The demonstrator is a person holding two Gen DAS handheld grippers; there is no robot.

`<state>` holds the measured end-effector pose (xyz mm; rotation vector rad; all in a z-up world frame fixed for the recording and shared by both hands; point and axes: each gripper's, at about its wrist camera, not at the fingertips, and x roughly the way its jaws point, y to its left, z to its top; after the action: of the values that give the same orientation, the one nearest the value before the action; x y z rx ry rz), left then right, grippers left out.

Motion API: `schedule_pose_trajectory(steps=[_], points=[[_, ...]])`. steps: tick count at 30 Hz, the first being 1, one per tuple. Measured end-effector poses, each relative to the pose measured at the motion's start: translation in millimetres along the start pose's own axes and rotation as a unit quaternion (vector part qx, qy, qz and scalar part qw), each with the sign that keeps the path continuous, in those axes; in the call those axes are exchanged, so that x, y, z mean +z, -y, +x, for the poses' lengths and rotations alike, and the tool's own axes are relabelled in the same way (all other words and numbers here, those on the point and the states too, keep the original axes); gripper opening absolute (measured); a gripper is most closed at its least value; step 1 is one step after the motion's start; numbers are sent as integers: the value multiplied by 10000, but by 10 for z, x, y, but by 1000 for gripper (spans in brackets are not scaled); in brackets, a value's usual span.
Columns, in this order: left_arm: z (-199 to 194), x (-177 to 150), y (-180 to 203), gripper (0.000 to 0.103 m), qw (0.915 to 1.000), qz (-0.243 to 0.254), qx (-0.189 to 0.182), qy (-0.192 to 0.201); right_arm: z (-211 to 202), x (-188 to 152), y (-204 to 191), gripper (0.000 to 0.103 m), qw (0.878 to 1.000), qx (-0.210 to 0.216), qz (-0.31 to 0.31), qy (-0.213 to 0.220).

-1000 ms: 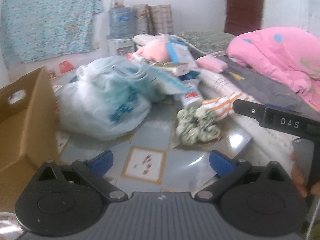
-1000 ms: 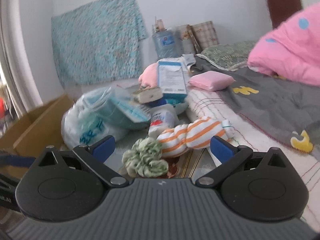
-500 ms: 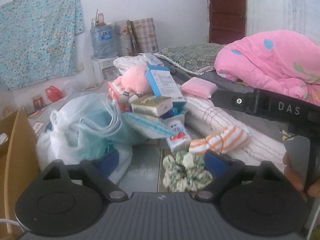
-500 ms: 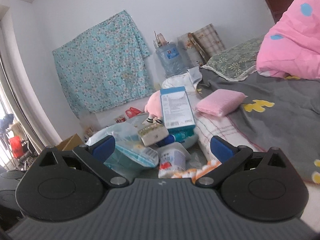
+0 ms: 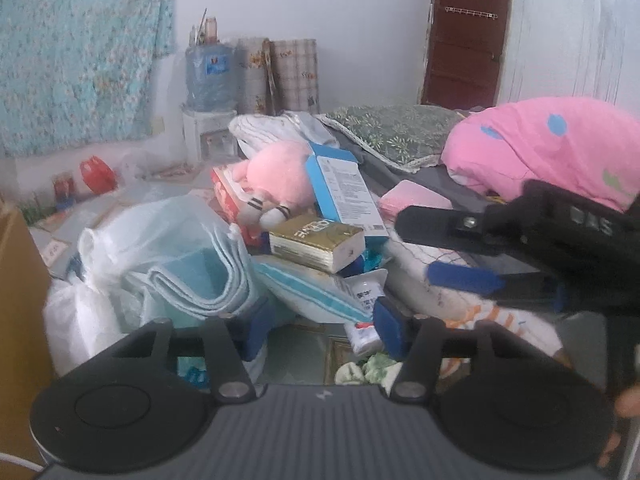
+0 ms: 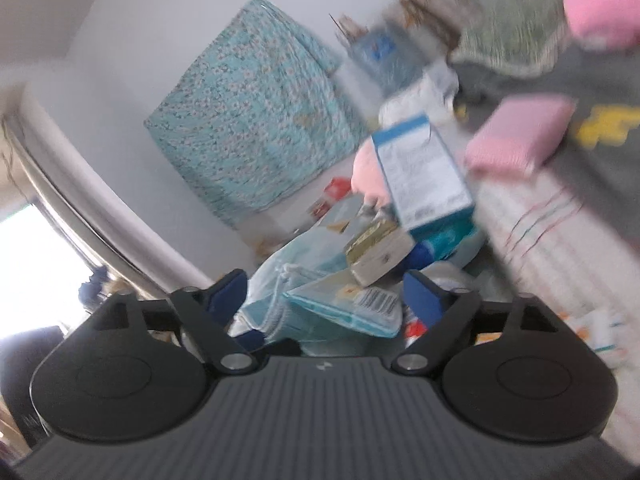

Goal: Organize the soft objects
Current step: 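Move the right tool toward the clear food bag and open its fingers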

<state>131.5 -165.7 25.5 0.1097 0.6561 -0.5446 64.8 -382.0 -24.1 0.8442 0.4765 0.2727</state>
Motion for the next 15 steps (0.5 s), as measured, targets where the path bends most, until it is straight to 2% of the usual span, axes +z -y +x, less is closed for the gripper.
schedule_pose_trajectory(steps=[5, 10, 15], points=[[145, 23, -26, 44, 9997, -104, -131, -169, 243, 139, 149, 74, 9963, -72, 696, -491], [342, 40, -85, 44, 9979, -480, -287, -337, 462, 159, 256, 72, 9899, -252, 1084, -877], [468, 86, -184, 48, 9936, -932, -384, -518, 543, 179, 305, 71, 9858, -237, 1338, -991]])
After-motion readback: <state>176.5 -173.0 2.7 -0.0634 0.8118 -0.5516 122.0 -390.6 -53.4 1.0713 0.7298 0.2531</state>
